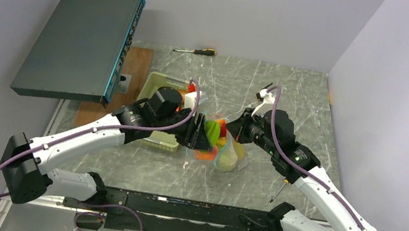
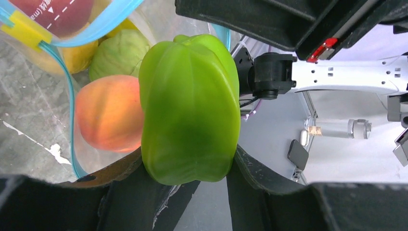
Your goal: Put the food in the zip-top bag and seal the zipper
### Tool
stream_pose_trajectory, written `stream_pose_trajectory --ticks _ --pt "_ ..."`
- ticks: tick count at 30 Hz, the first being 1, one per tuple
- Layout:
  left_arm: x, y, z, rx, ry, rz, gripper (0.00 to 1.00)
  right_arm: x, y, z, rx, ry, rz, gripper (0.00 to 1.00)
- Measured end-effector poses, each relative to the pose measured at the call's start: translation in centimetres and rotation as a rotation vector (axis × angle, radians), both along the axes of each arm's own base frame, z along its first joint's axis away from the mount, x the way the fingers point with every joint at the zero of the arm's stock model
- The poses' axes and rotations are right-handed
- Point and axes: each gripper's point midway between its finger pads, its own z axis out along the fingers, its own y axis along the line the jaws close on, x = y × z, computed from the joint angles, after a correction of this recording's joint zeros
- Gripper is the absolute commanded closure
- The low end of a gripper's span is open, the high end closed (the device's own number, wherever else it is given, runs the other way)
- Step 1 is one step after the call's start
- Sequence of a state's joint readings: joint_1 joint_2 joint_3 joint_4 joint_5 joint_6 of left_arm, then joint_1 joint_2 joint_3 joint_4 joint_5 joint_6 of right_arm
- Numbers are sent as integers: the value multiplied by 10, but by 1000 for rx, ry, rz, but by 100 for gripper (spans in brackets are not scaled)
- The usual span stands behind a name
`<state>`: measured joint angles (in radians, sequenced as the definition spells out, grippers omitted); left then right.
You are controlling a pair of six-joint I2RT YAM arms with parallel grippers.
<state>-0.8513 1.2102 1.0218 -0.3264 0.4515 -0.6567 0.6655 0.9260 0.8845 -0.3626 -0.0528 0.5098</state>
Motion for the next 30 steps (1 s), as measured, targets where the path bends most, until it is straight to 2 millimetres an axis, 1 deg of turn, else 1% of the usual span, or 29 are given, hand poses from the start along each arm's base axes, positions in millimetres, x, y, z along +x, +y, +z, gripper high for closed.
stream_pose_trajectory --ticks 2,6,9,11,12,13,18,19,21,24,27,29,30 --pt "2 -2 0 1 9 5 72 -1 -1 0 1 -1 0 100" --pt "5 -6 -4 7 24 8 66 -1 -1 0 1 -2 0 100" --pt "5 -7 -8 16 31 9 55 -2 -1 -1 1 -2 0 100" --pt "5 -7 -7 15 31 9 44 -2 -1 -1 0 -1 0 100" --pt "6 -7 -7 14 29 9 41 -2 -1 -1 1 -2 0 100" --pt "6 -8 -7 12 29 9 36 -2 -1 -1 1 -2 0 100" --pt "6 -7 -7 13 29 12 19 -2 -1 -1 1 -2 0 100" --pt "6 -7 -6 15 31 12 17 -2 -1 -1 0 -2 0 100" --pt "8 -9 -3 11 26 13 17 -2 -1 -1 0 -2 1 100" --pt "12 -11 4 3 10 22 20 -2 -1 -1 0 -2 1 100" --pt "13 -8 9 -2 -8 40 30 -2 -1 -1 -1 -1 1 100" --pt "13 -2 15 -2 -27 61 39 -2 -1 -1 -1 -1 1 100" --pt "14 2 19 -1 -41 79 42 -2 -1 -1 -1 -1 1 100"
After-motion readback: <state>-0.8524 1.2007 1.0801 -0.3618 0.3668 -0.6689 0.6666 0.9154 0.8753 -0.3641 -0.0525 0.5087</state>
